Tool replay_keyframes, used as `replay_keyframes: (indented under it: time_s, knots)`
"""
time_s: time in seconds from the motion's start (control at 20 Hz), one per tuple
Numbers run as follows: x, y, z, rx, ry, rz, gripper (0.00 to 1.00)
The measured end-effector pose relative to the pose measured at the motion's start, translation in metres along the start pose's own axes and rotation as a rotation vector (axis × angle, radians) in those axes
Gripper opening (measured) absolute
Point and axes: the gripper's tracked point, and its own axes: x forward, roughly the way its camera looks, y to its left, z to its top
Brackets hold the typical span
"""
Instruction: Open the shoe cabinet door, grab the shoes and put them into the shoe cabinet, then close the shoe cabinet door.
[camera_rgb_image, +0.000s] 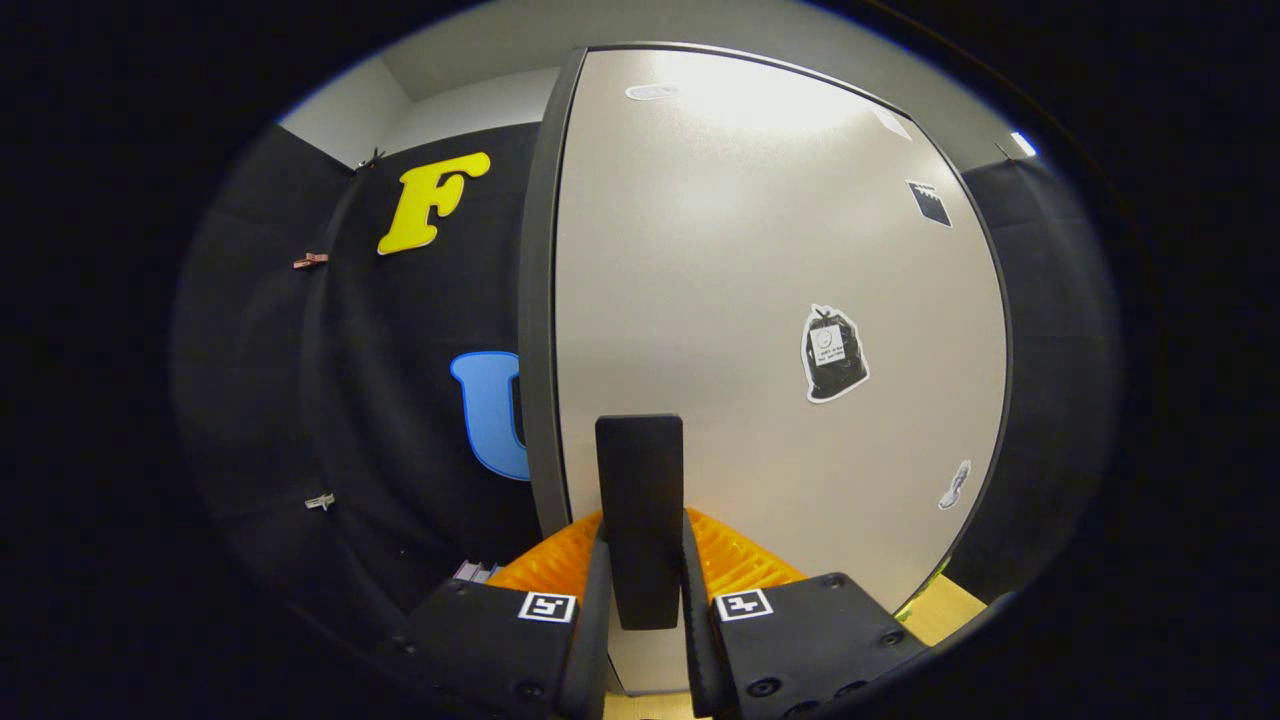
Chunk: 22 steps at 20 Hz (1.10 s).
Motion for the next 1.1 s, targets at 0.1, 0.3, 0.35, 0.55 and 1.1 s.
replay_keyframes:
  time_s: [0.1, 0.3, 0.35, 0.55, 1.1]
  knots:
    - [0.001, 0.000, -0.001, -0.001, 0.003, -0.003, 0.36]
    - [-0.008, 0.000, -0.002, -0.029, -0.001, 0.004, 0.36]
    - [-0.012, 0.000, -0.003, -0.034, -0.001, 0.010, 0.36]
    - [-0.021, 0.001, -0.002, -0.025, -0.002, 0.031, 0.36]
    - [-0.025, 0.000, -0.003, -0.020, 0.007, 0.042, 0.22]
